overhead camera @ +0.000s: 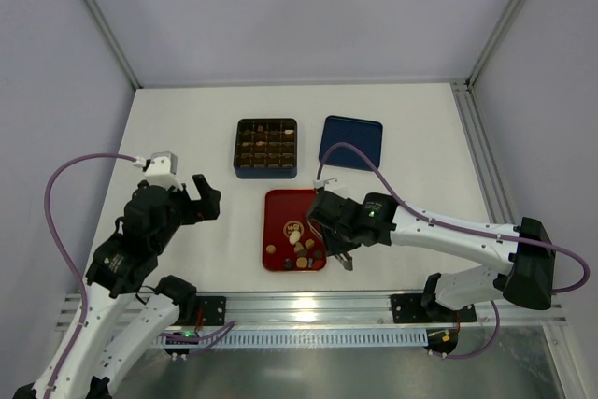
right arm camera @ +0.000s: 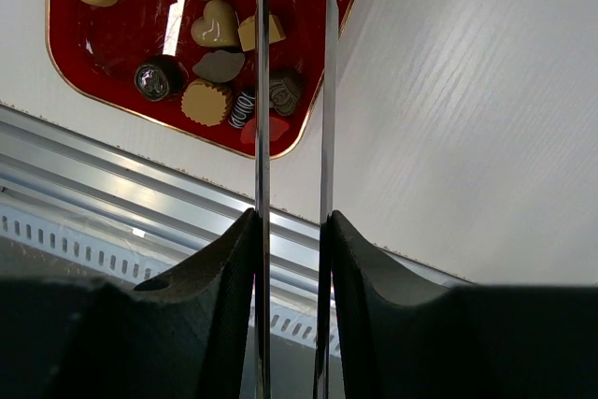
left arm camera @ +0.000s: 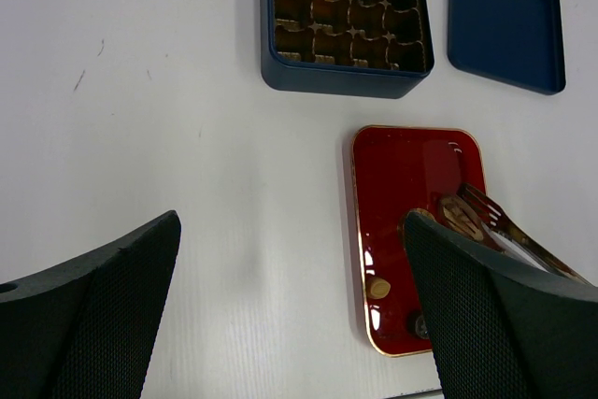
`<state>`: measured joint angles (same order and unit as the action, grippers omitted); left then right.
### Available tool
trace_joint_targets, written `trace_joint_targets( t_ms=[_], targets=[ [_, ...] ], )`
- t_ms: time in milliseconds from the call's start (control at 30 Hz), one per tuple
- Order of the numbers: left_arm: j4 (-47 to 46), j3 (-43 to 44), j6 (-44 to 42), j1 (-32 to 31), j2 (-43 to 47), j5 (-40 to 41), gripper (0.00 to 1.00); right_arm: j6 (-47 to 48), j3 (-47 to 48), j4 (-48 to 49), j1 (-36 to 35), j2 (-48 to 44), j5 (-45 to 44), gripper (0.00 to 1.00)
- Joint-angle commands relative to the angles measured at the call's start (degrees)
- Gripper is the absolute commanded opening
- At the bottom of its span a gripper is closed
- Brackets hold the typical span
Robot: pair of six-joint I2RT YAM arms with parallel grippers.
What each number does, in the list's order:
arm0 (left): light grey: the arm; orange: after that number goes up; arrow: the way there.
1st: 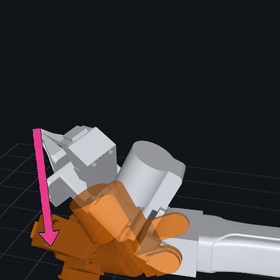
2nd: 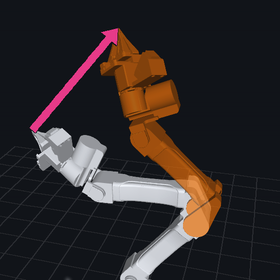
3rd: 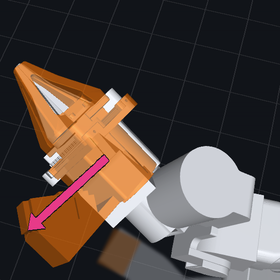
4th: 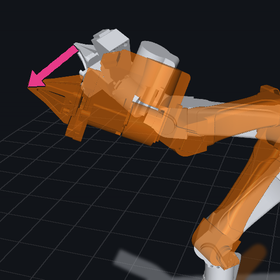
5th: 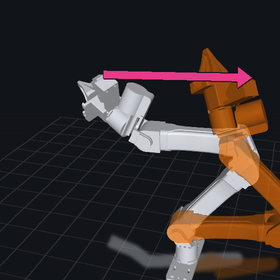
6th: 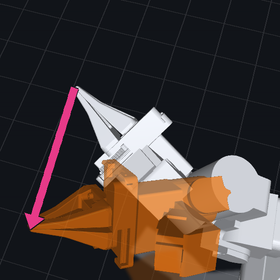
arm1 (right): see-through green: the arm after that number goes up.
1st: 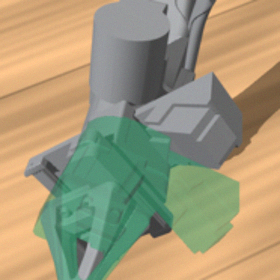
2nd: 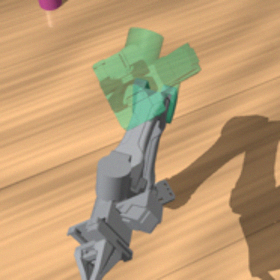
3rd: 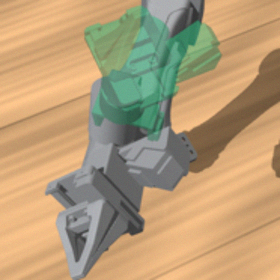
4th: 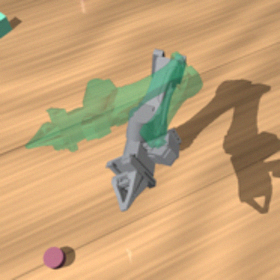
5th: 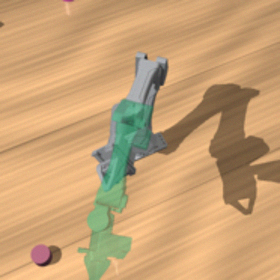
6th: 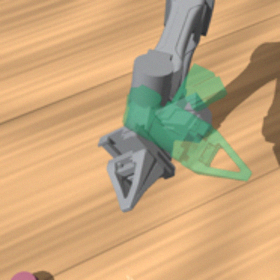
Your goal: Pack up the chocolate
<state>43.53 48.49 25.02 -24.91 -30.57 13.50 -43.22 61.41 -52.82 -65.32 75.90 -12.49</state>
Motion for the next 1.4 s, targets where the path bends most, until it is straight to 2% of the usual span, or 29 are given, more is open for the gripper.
trace_joint_targets(
  t_ms=[0, 367, 1000, 1233, 1367],
  targets=[
    [-1.34, -0.06, -0.76, -0.14, 0.6, -0.05, 1.0, 0.77, 1.79, 1.14, 0.19, -0.4, 0.1, 0.36],
    [-1.43, -0.06, -0.84, -0.14, 0.68, 0.04, 1.0, 1.39, 3.63, 0.53, 0.46, -1.28, -0.25, 0.29],
    [-1.34, -0.06, -0.67, -0.14, 0.42, 0.04, 1.0, 3.58, 9.17, -1.94, 1.77, -2.86, -2.71, 0.29],
    [-1.43, -0.06, -0.67, -0.14, 0.42, 0.21, 1.0, 7.62, 15.23, 0.43, 5.37, -0.05, -2.1, 0.29],
    [-1.43, -0.06, -0.84, -0.14, 0.24, 0.13, 1.0, 12.01, 19.27, 3.07, 9.67, 2.76, -0.96, 0.29]
  ],
)
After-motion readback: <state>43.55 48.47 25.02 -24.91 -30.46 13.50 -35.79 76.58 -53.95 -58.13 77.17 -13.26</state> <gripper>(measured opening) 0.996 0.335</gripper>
